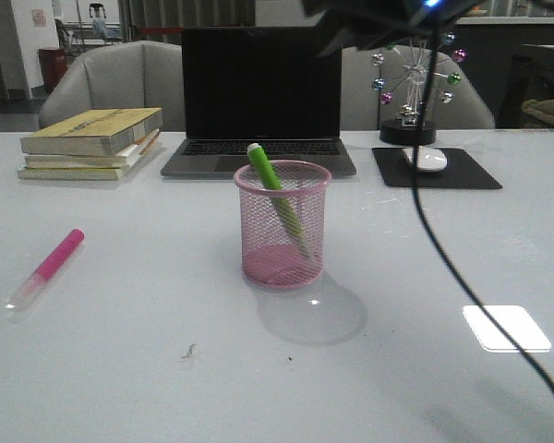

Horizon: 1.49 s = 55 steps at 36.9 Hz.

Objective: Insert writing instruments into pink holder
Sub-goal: 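Withdraw the open right gripper away from the holder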

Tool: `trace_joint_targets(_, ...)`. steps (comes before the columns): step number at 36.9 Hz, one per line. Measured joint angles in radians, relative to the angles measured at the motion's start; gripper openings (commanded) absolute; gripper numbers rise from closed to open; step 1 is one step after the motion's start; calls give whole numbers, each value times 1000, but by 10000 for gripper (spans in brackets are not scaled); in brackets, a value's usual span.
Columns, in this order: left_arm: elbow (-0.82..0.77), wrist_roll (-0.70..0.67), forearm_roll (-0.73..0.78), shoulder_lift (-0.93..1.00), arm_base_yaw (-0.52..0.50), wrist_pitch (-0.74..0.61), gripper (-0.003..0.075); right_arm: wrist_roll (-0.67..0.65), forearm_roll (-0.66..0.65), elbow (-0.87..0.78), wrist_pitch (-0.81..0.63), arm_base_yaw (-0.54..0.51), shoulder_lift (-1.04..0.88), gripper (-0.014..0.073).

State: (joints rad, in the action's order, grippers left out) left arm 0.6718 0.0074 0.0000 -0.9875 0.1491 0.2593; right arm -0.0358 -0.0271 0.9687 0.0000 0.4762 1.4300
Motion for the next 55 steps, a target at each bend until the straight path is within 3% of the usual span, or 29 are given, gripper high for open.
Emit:
trace_joint_targets(12,0,0,0,0,0,0,447,-2,-19,-40,330,-209,-257,393)
trace_joint_targets(27,0,0,11,0,0,0,447,-2,-48,-280,500,-412,-533,393)
trace_joint_targets(34,0,0,11,0,0,1,448,-2,-50,-406,521,-425,-625,393)
trace_joint_targets(42,20,0,11,-17,0,10,449,-2,-50,-443,537,-425,-676,393)
trace_joint_targets(55,306,0,7,-254,0,278,449,-2,-37,-443,538,-425,-681,393)
